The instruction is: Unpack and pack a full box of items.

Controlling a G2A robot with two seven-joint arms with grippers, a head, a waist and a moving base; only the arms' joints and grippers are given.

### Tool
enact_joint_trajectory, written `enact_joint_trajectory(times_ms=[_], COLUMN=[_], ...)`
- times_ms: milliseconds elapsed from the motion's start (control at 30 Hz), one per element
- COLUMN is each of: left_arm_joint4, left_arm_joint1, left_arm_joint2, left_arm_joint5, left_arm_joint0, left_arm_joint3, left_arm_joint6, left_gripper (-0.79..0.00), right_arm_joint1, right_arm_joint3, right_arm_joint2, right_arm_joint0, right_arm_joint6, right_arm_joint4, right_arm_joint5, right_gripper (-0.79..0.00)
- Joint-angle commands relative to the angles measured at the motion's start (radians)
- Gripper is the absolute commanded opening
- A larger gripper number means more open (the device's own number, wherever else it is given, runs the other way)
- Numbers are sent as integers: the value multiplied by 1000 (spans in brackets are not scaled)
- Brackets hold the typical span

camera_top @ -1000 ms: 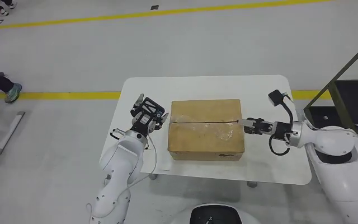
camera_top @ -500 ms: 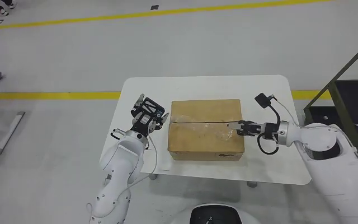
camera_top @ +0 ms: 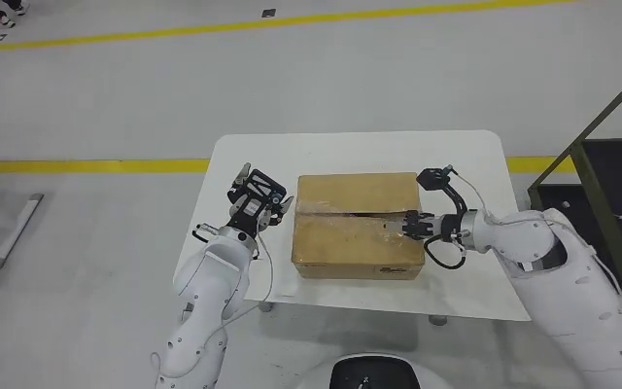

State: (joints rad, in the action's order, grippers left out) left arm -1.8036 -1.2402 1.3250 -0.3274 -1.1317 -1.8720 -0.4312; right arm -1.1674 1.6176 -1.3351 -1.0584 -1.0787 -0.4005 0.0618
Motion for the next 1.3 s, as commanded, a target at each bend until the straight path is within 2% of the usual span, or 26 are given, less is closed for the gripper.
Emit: enact_joint_trajectory(times_ms=[0,33,100,267,300,433,467,500,533,833,1067,1267], left_arm_joint4=[0,0,0,0,0,0,0,0,0,0,0,0], left_arm_joint1=[0,0,0,0,0,0,0,0,0,0,0,0], left_arm_joint2=[0,0,0,0,0,0,0,0,0,0,0,0], left_arm_joint5=[0,0,0,0,0,0,0,0,0,0,0,0], left_arm_joint0=[0,0,0,0,0,0,0,0,0,0,0,0], left_arm_joint3=[0,0,0,0,0,0,0,0,0,0,0,0], left_arm_joint6=[0,0,0,0,0,0,0,0,0,0,0,0], left_gripper=[0,0,0,0,0,0,0,0,0,0,0,0], right_arm_joint1=[0,-1,-2,-6,-7,-12,-12,-14,-16,-20,-6,14], right_arm_joint3=[-13,-18,-30,-67,-74,-92,-97,-100,-104,-152,-110,-61], right_arm_joint2=[15,21,35,76,84,115,122,131,139,153,83,12], right_arm_joint0=[9,13,19,42,48,66,71,74,77,100,88,70], right_arm_joint6=[-3,-1,-2,5,6,9,12,13,13,45,41,23], right_arm_joint4=[2,5,27,54,61,91,92,101,121,223,301,275], right_arm_joint5=[-1,0,5,13,14,31,31,35,43,93,103,87], right_gripper=[-234,-252,-219,-305,-397,-508,-643,-742,-785,-785,-785,-785])
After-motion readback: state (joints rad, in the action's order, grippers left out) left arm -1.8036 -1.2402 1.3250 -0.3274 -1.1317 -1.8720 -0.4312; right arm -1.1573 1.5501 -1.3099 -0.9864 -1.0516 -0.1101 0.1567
